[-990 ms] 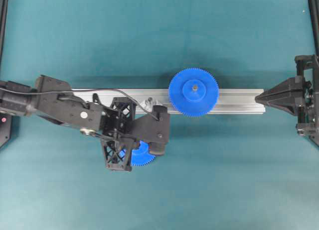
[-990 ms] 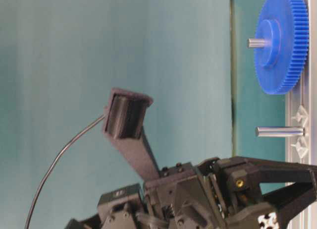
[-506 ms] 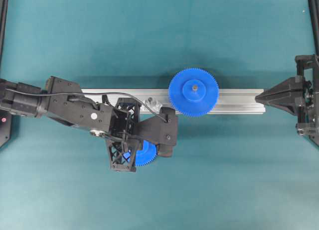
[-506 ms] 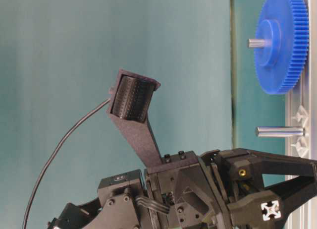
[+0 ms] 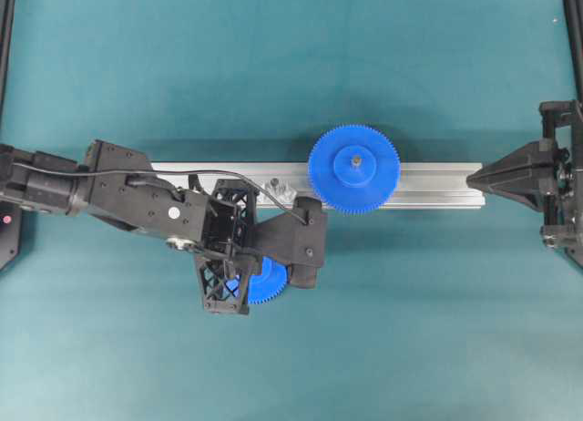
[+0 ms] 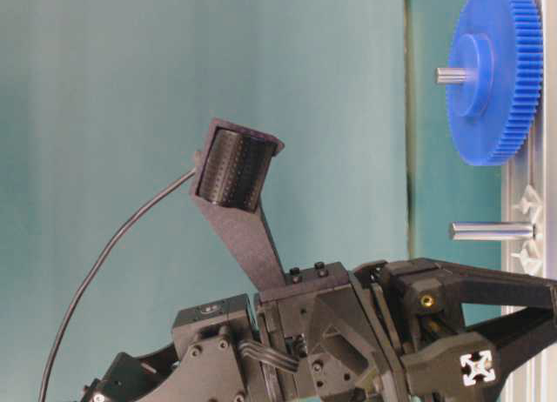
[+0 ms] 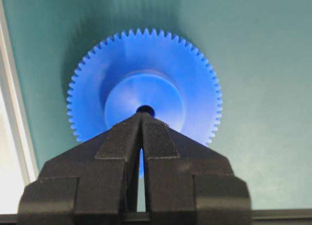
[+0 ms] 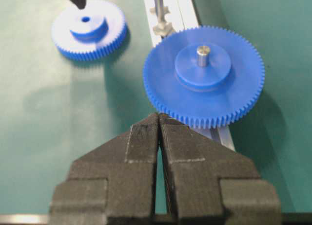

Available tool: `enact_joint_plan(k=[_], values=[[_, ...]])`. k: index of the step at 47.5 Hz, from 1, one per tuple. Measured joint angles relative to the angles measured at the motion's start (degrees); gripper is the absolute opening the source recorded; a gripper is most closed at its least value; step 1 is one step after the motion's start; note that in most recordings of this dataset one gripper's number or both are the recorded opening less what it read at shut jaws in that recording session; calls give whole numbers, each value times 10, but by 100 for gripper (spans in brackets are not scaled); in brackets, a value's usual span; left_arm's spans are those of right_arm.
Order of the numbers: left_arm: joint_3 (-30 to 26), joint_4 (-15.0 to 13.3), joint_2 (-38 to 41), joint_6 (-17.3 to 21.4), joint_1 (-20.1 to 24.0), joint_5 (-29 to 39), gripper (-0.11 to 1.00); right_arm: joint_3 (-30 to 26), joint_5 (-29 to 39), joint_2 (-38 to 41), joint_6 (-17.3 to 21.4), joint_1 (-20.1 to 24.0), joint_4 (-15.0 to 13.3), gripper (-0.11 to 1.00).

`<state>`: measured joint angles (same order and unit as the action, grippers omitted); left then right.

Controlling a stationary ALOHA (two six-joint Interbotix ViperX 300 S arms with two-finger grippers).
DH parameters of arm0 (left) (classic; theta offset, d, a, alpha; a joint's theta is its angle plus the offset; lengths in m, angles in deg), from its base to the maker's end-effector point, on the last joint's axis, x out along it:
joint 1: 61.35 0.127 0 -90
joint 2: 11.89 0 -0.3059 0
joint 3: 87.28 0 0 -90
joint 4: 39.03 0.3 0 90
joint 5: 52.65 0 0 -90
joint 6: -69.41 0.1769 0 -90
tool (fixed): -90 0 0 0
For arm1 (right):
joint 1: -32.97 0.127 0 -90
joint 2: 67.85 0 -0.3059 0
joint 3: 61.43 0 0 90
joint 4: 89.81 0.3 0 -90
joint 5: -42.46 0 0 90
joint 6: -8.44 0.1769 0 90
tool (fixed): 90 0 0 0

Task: Find the location of the shaft and insert the small gear.
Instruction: 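Lower the left gripper over the blue gear's hub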

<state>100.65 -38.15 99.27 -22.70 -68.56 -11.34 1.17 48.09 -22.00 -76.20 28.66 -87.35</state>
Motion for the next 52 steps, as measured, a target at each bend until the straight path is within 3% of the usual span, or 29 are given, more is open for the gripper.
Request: enact_joint_plan(k=[7, 18, 23, 52], values=[[1, 0, 0, 6, -1, -2, 12, 0, 0, 0, 1, 0, 0, 2], [0, 0, 4, 6, -1, -1, 75, 0, 0, 0, 0, 0, 0, 2], [0, -1, 7, 4, -1, -1, 93, 0, 0, -2, 0, 0, 0, 2], [-11, -1, 29, -1, 0, 0, 93, 3, 0, -2, 1, 0, 0, 2]])
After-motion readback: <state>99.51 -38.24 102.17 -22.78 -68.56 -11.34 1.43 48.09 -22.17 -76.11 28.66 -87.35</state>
